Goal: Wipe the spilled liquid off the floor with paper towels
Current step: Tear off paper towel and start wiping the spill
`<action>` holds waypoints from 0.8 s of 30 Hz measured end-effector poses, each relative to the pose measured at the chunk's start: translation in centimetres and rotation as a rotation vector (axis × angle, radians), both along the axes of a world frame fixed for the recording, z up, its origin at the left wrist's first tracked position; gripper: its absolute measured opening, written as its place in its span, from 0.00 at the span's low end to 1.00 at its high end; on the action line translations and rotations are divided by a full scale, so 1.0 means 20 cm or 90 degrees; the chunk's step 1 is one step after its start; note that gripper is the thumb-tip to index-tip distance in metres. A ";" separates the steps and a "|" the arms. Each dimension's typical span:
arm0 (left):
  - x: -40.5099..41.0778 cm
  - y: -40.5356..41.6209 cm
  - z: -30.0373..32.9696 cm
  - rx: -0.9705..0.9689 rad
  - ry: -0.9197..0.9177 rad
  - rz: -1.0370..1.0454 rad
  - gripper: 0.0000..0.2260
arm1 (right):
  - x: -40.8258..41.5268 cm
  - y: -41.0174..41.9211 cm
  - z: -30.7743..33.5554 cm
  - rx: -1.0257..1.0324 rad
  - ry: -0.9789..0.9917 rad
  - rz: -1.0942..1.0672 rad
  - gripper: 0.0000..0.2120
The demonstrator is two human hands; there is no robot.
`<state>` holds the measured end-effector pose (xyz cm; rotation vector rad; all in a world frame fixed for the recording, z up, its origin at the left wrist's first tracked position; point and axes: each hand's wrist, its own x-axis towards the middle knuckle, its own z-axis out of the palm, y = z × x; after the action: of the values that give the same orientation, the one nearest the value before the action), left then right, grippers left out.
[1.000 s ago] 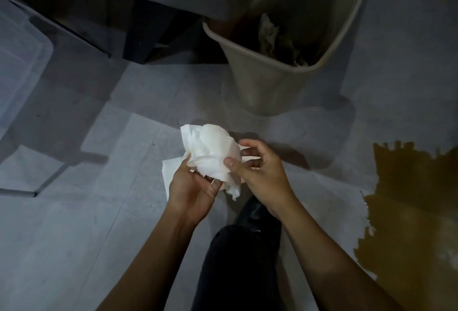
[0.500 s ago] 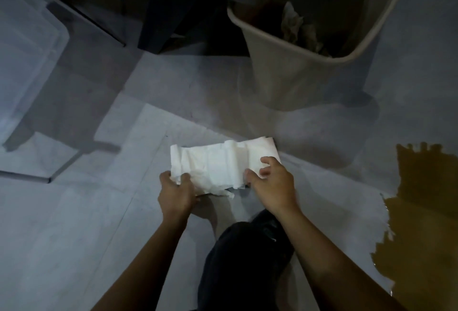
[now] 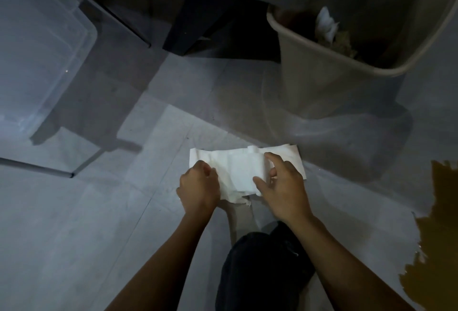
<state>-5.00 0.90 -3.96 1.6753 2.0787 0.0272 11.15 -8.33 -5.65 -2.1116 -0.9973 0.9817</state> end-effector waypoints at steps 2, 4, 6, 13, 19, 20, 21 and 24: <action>0.01 -0.01 0.01 0.012 -0.060 0.026 0.05 | 0.00 -0.02 0.01 0.026 0.014 -0.037 0.28; 0.01 -0.02 0.02 -0.025 -0.090 0.033 0.11 | 0.00 -0.03 0.01 0.037 0.020 -0.052 0.26; 0.01 -0.03 0.01 -0.065 -0.085 0.021 0.25 | -0.02 -0.04 0.01 0.038 0.033 -0.050 0.25; 0.00 -0.03 0.13 0.000 -0.155 0.015 0.08 | -0.05 -0.09 0.06 0.088 0.048 -0.090 0.22; 0.22 -0.03 0.33 -0.244 -0.569 0.003 0.06 | 0.00 0.03 0.28 0.045 0.457 -0.112 0.27; 0.26 -0.02 0.33 -0.318 -0.654 0.050 0.07 | 0.04 0.05 0.29 0.034 0.521 -0.125 0.26; 0.29 -0.01 0.31 -0.351 -0.689 0.083 0.08 | 0.08 0.06 0.29 0.039 0.530 -0.131 0.22; 0.30 -0.01 0.23 -0.249 -0.542 0.068 0.07 | 0.22 0.04 0.22 0.052 0.367 -0.161 0.09</action>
<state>1.08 0.61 0.70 1.0447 1.3993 0.2925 15.51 -7.55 -1.21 -1.6809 -0.4612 1.2861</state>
